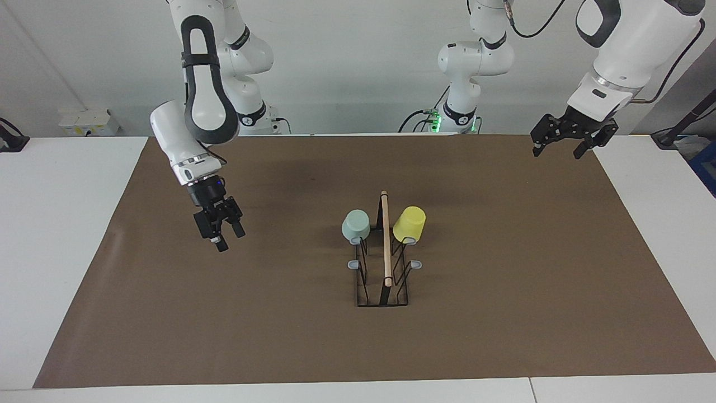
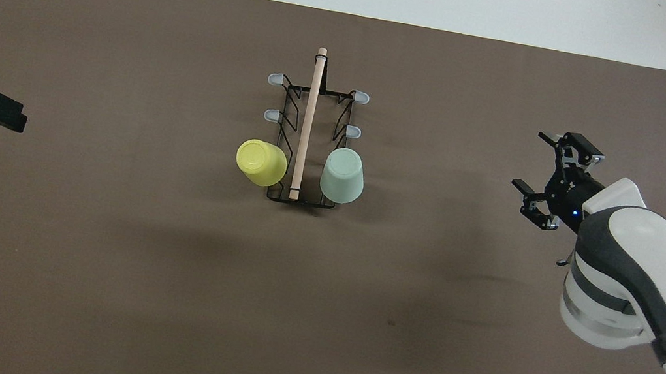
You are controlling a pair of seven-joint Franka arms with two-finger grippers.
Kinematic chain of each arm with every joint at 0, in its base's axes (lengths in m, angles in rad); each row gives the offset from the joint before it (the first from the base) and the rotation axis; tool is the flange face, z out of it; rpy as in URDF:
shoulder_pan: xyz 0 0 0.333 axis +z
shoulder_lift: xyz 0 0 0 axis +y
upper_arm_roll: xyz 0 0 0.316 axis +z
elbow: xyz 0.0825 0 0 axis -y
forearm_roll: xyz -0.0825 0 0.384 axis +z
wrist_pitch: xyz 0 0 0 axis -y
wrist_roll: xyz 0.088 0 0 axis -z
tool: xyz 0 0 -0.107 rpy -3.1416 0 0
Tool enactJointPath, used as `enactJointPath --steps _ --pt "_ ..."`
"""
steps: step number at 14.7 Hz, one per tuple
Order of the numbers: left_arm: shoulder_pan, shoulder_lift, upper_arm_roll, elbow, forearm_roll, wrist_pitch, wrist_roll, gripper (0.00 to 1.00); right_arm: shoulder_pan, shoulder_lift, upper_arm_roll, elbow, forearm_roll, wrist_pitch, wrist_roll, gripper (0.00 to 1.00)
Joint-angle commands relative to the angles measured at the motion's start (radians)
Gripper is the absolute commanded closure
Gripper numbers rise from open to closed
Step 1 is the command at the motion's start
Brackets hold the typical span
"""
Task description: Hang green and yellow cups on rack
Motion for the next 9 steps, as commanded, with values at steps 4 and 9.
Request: enactJointPath --steps 4,9 --pt "0.006 -0.022 -0.007 -0.019 0.013 -0.009 -0.007 0.0 -0.213 0.0 -0.008 0.134 -0.482 -0.359 0.224 0.0" --pt "0.006 -0.022 -0.006 -0.019 0.011 -0.009 -0.007 0.0 -0.25 -0.009 -0.009 0.269 -0.771 -0.555 0.623 0.0"
